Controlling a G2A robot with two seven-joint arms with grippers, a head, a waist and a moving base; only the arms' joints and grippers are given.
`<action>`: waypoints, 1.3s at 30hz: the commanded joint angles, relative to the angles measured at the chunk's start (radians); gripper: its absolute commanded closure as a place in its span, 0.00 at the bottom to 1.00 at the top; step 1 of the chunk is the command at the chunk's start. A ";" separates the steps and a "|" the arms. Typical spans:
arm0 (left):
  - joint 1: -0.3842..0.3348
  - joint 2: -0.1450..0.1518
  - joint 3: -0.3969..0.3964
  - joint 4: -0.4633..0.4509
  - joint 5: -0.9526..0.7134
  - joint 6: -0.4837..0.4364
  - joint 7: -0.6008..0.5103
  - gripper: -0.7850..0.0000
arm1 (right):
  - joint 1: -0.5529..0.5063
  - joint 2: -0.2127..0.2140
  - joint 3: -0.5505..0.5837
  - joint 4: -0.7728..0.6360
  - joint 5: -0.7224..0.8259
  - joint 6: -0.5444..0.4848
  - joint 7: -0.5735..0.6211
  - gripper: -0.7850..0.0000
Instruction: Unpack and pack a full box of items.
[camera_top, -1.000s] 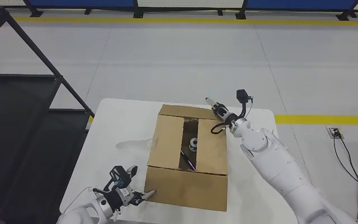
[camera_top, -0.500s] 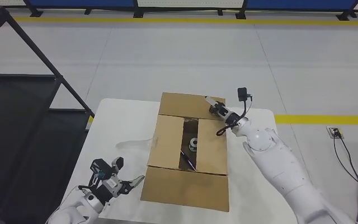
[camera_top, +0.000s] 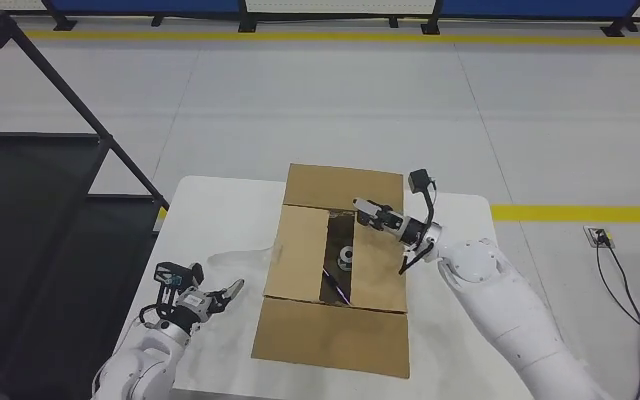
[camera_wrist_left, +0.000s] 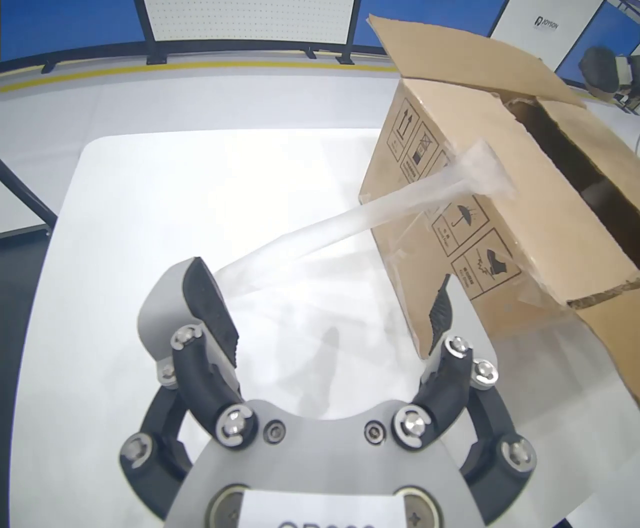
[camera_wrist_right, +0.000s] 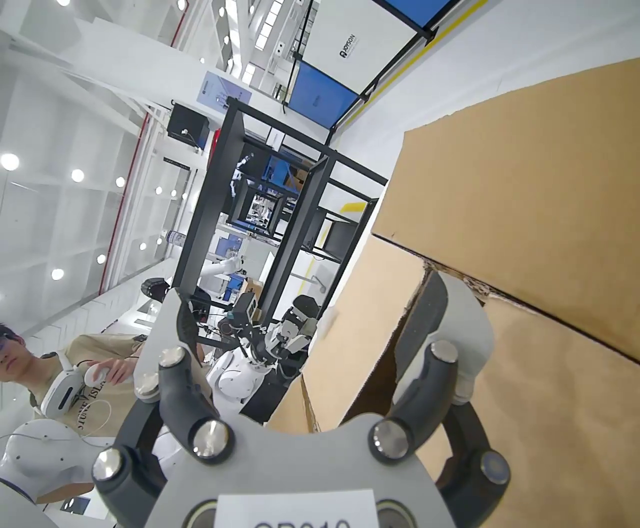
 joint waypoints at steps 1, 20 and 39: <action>-0.018 -0.003 0.024 0.016 0.009 0.006 -0.001 0.00 | -0.012 -0.001 -0.006 -0.010 -0.007 0.013 -0.001 0.00; -0.037 -0.020 0.130 0.008 0.066 0.002 0.020 0.00 | 0.068 -0.094 -0.177 0.080 -0.063 0.194 0.120 0.00; 0.009 -0.017 0.092 -0.008 0.069 -0.011 0.046 0.00 | 0.135 -0.178 -0.160 0.271 0.235 0.004 0.322 0.00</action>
